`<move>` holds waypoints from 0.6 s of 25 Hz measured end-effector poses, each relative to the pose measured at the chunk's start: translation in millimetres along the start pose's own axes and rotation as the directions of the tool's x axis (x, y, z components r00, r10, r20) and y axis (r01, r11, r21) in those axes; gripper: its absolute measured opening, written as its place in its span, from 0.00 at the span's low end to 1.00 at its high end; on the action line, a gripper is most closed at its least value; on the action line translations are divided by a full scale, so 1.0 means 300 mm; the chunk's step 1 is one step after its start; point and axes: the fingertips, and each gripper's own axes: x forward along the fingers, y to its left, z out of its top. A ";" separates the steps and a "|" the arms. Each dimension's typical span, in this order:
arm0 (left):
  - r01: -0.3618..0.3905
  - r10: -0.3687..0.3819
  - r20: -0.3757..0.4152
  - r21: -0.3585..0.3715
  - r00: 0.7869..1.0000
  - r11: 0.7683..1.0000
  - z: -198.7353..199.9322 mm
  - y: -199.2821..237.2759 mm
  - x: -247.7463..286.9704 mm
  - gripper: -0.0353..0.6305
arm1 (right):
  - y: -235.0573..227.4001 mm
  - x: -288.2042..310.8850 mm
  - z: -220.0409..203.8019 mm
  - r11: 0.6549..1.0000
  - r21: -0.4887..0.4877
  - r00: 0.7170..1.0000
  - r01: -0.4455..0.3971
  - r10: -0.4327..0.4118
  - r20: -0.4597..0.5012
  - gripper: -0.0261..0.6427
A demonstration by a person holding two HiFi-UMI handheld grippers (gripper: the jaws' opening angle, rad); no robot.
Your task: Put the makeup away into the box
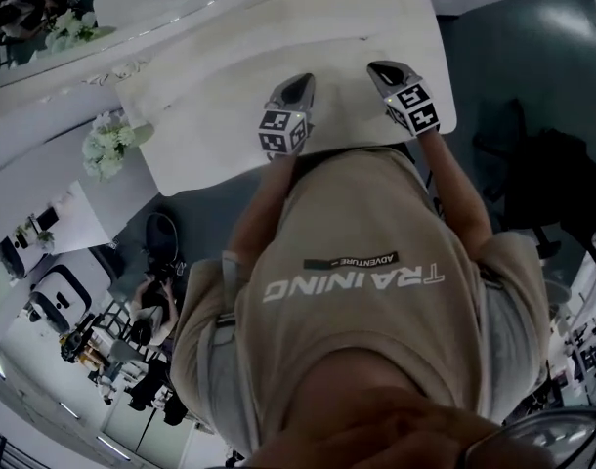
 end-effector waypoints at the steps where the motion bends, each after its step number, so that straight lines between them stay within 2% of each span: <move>1: -0.003 0.003 0.003 -0.007 1.000 1.000 -0.008 0.006 -0.035 0.06 | 0.022 -0.011 0.005 1.000 -0.004 1.000 0.007 -0.007 0.003 0.05; 9: -0.036 0.037 0.049 -0.009 0.998 0.999 -0.052 0.059 -0.261 0.06 | 0.160 -0.090 0.067 0.995 -0.089 0.999 0.042 -0.040 0.023 0.05; 15: -0.031 0.032 0.123 -0.010 0.992 0.999 0.013 0.086 -0.408 0.06 | 0.262 -0.111 0.176 0.991 -0.115 0.990 0.062 -0.047 0.134 0.05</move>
